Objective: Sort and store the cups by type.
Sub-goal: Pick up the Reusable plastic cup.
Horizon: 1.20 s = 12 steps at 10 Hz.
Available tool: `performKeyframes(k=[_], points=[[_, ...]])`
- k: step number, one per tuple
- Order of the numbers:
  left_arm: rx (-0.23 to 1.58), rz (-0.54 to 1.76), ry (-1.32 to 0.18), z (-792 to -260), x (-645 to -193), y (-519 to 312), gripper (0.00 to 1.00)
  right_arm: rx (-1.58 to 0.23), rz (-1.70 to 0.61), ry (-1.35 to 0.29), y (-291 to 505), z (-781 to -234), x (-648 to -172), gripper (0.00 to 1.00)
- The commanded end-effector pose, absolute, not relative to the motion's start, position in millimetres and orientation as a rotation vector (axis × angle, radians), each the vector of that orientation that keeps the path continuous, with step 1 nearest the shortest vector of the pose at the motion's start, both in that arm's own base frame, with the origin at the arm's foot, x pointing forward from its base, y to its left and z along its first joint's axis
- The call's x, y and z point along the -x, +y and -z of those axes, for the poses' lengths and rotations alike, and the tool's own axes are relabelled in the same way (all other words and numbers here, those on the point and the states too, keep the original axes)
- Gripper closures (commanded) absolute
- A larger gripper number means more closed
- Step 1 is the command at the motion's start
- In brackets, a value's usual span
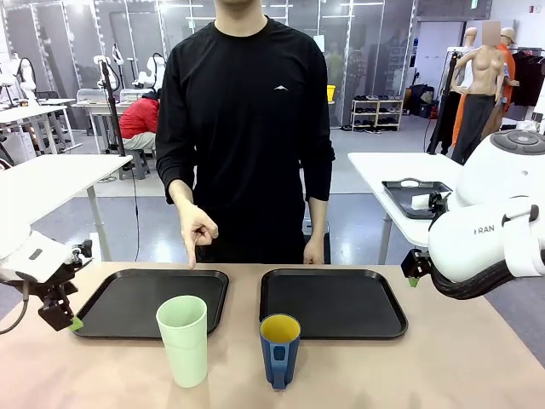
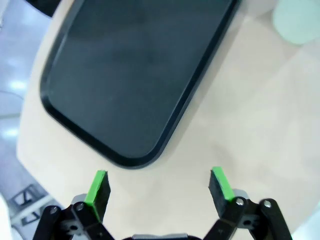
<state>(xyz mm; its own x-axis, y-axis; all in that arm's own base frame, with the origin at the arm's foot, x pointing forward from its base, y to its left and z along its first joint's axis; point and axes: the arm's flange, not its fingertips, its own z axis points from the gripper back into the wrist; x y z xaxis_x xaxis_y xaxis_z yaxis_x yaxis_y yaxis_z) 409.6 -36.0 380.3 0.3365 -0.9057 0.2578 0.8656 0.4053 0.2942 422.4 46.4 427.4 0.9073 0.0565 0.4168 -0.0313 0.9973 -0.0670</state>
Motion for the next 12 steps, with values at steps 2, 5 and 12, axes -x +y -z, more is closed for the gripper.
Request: performKeyframes(k=[2, 5, 12], points=[[-0.111, 1.158, -0.411, -380.3, -409.6, -36.0, 0.00, 0.059, -0.046, -0.431, 46.3, -427.0, -422.6, 0.00], [-0.111, 1.158, -0.411, -380.3, -409.6, -36.0, 0.00, 0.059, -0.046, -0.431, 46.3, -427.0, -422.6, 0.00], [0.114, 1.346, -0.452, -353.6, -388.9, -76.2, 0.00, 0.059, -0.046, -0.431, 46.3, -427.0, -422.6, 0.00]])
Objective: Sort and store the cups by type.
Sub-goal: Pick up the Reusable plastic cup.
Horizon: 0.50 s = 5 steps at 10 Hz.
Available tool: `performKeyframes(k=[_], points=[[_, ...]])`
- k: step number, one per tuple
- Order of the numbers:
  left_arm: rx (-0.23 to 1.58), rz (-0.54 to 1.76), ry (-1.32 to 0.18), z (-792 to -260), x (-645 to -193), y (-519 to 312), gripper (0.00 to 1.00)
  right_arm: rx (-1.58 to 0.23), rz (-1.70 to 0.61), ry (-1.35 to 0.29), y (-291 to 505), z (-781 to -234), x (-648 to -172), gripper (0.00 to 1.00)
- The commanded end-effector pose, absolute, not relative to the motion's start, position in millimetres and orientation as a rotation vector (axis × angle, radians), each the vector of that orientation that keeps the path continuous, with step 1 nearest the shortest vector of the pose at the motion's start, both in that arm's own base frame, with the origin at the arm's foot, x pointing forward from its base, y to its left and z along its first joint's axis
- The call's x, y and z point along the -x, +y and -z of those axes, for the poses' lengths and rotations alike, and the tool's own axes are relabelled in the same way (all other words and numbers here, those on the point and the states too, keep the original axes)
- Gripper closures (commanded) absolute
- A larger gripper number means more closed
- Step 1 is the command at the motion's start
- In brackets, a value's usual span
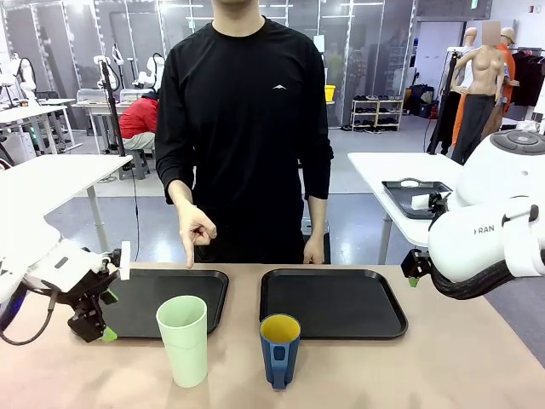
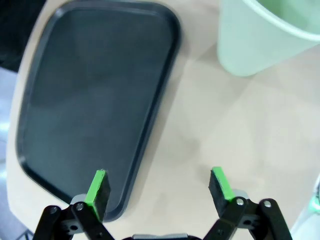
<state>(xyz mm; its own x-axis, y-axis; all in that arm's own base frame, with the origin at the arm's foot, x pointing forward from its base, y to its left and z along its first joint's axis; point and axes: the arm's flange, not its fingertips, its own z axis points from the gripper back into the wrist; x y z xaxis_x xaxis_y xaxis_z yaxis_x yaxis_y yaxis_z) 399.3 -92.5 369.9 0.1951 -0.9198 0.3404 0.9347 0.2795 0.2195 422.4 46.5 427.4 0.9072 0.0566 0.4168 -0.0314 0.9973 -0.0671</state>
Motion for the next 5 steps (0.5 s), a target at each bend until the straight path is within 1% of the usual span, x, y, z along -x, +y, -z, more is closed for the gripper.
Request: performKeyframes(k=[1, 3, 5], points=[[0.169, 1.369, -0.458, -347.1, -389.1, -78.6, 0.00, 0.059, -0.046, -0.431, 46.3, -427.0, -422.6, 0.00], [0.242, 1.442, -0.467, -335.6, -387.8, -78.8, 0.00, 0.059, -0.046, -0.431, 46.3, -427.0, -422.6, 0.00], [0.329, 1.473, -0.527, -326.0, -390.6, -72.9, 0.00, 0.059, -0.046, -0.431, 46.3, -427.0, -422.6, 0.00]])
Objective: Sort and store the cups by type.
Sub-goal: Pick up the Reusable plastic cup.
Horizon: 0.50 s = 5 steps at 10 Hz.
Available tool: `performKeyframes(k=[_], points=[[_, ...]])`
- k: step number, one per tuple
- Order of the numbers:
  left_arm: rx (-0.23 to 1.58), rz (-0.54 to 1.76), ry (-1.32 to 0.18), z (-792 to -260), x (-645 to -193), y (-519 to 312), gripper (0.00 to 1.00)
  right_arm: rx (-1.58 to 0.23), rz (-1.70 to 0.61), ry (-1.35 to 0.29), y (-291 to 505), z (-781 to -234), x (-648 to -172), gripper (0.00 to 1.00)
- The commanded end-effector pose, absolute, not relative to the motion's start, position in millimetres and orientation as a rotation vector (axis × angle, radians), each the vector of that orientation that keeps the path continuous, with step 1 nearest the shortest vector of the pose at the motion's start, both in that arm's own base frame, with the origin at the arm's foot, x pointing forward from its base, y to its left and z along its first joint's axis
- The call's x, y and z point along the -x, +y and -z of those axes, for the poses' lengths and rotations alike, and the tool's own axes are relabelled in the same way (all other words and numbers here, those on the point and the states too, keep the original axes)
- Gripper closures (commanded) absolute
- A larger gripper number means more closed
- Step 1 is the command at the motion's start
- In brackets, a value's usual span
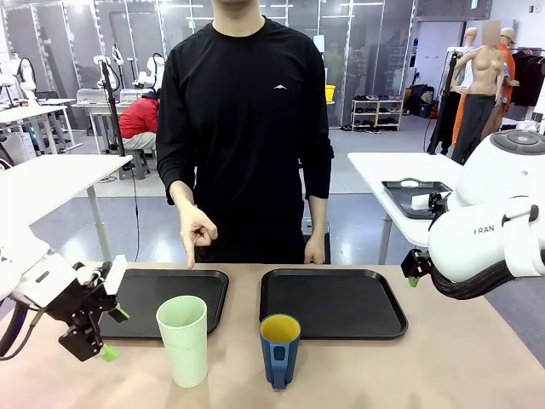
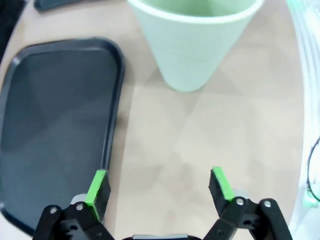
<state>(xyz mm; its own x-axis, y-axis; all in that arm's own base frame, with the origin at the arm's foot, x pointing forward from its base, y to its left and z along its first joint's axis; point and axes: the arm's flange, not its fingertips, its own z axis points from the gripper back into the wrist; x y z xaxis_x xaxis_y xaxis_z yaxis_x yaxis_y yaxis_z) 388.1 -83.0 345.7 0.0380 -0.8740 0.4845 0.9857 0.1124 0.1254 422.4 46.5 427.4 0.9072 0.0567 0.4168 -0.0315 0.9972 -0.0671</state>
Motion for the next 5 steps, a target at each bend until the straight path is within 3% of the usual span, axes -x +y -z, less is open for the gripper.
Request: performKeyframes(k=[1, 4, 5], points=[[0.360, 1.478, -0.554, -321.9, -392.5, -70.4, 0.00, 0.059, -0.046, -0.431, 46.3, -427.0, -422.6, 0.00], [0.533, 1.515, -0.636, -314.9, -394.1, -63.3, 0.00, 0.059, -0.046, -0.431, 46.3, -427.0, -422.6, 0.00], [0.407, 1.488, -0.593, -330.7, -382.7, -69.3, 0.00, 0.059, -0.046, -0.431, 46.3, -427.0, -422.6, 0.00]])
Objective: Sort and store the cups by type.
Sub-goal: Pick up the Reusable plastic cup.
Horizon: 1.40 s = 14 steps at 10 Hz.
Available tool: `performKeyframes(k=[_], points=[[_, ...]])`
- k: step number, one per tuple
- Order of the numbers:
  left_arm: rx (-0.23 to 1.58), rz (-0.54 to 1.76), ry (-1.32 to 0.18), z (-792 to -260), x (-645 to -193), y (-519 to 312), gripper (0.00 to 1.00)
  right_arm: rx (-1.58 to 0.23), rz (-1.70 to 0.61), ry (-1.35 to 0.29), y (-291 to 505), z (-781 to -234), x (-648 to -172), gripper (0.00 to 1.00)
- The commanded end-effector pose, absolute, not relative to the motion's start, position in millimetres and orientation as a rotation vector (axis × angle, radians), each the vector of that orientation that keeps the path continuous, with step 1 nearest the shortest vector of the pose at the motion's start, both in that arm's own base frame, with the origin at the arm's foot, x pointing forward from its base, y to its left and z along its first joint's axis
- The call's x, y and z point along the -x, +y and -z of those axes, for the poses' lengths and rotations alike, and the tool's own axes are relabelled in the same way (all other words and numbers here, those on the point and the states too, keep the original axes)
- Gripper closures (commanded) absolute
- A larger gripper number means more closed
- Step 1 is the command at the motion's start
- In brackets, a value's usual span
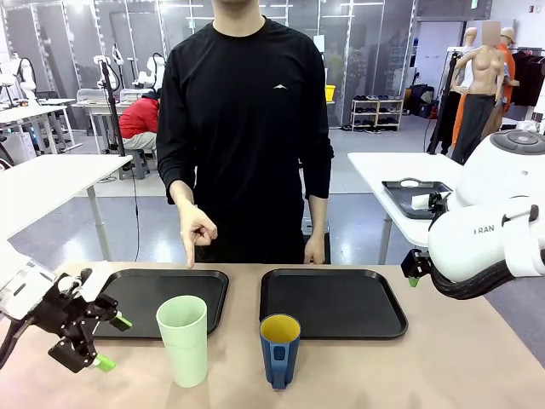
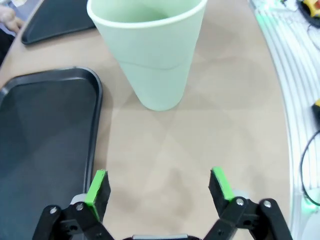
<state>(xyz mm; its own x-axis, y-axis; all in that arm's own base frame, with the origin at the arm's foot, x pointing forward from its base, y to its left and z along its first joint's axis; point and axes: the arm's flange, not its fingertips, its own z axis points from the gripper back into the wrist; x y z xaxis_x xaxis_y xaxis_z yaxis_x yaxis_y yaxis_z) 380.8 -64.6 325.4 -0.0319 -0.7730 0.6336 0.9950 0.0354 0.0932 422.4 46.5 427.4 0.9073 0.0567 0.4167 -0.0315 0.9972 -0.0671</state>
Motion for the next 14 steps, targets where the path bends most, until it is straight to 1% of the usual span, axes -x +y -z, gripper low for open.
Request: performKeyframes(k=[1, 4, 5, 6, 7, 10, 11, 13, 14], points=[[0.407, 1.488, -0.593, -330.7, -382.7, -69.3, 0.00, 0.059, -0.046, -0.431, 46.3, -427.0, -422.6, 0.00], [0.423, 1.506, -0.596, -328.1, -380.7, -66.5, 0.00, 0.059, -0.046, -0.431, 46.3, -427.0, -422.6, 0.00], [0.516, 1.484, -0.661, -321.0, -388.7, -68.1, 0.00, 0.059, -0.046, -0.431, 46.3, -427.0, -422.6, 0.00], [0.543, 1.492, -0.722, -315.7, -392.4, -64.2, 0.00, 0.059, -0.046, -0.431, 46.3, -427.0, -422.6, 0.00], [0.566, 1.510, -0.749, -311.3, -395.4, -59.3, 0.00, 0.059, -0.046, -0.431, 46.3, -427.0, -422.6, 0.00], [0.693, 1.587, -0.770, -297.4, -397.5, -53.1, 0.00, 0.059, -0.046, -0.431, 46.3, -427.0, -422.6, 0.00], [0.704, 1.583, -0.794, -293.8, -398.1, -50.4, 0.00, 0.059, -0.046, -0.431, 46.3, -427.0, -422.6, 0.00], [0.831, 1.552, -0.913, -288.4, -397.7, -49.6, 0.00, 0.059, -0.046, -0.431, 46.3, -427.0, -422.6, 0.00], [0.830, 1.527, -0.963, -281.5, -399.6, -48.0, 0.00, 0.059, -0.046, -0.431, 46.3, -427.0, -422.6, 0.00]])
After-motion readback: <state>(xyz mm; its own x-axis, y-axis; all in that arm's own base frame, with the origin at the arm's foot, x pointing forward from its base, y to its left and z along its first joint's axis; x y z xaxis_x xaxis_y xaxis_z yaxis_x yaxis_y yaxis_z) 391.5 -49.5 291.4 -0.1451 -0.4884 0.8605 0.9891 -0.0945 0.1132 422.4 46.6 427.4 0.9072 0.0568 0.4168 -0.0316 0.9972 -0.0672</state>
